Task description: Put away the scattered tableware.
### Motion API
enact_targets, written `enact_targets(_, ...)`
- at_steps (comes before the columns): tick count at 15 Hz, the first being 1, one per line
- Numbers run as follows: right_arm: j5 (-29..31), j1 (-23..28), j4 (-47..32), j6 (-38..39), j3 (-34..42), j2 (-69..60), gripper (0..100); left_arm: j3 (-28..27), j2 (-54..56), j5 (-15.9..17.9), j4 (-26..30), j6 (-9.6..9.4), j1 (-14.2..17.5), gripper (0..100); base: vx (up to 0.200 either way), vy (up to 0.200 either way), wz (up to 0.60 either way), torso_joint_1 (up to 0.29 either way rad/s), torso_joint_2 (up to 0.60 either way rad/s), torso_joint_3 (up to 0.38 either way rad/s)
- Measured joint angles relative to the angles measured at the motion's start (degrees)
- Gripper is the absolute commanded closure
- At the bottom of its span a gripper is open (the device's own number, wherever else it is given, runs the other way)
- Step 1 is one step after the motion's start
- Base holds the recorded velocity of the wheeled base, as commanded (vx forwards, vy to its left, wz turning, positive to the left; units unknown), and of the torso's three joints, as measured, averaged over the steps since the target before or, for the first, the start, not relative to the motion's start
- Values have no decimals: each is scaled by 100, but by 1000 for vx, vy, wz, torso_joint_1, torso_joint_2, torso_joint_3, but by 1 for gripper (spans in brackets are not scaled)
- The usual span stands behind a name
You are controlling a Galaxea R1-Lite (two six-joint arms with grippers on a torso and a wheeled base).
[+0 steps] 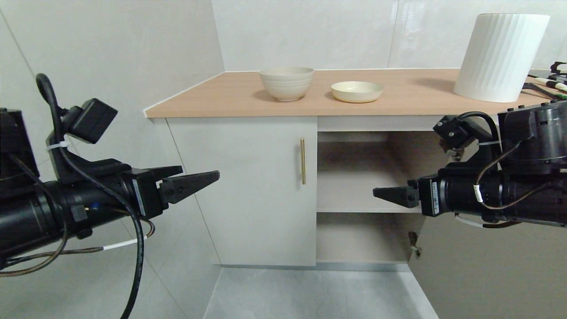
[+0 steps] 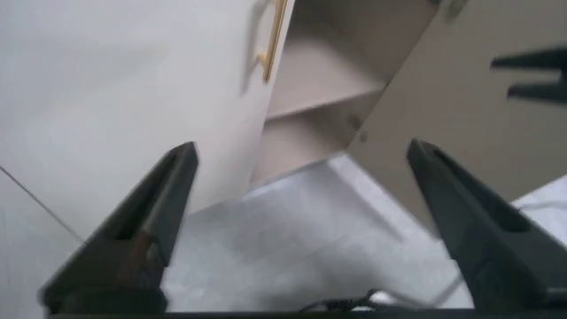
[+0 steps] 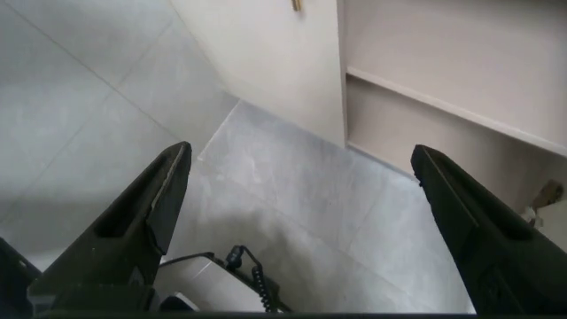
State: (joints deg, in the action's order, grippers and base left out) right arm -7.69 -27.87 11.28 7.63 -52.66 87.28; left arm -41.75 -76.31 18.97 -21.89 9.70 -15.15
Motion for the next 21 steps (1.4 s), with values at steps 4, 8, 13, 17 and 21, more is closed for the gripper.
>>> enact_targets(4,0,-5,-1,2,7,-154,0,-24,73,5,-2,4,-6,0,0,0,0,0,0,0)
enact_targets(8,4,-5,-6,2,2,-352,0,-26,82,10,13,-2,-6,0,0,0,0,0,0,0)
enact_targets(13,1,-5,-26,0,49,-542,0,-17,-9,10,26,-5,-4,0,200,0,0,-1,4,1)
enact_targets(17,-10,-5,2,9,121,-578,0,-24,-61,11,24,-5,-4,0,200,0,0,5,2,5)
enact_targets(21,-10,4,49,-5,204,-645,0,-28,-94,21,11,-5,-6,0,150,0,0,2,3,2)
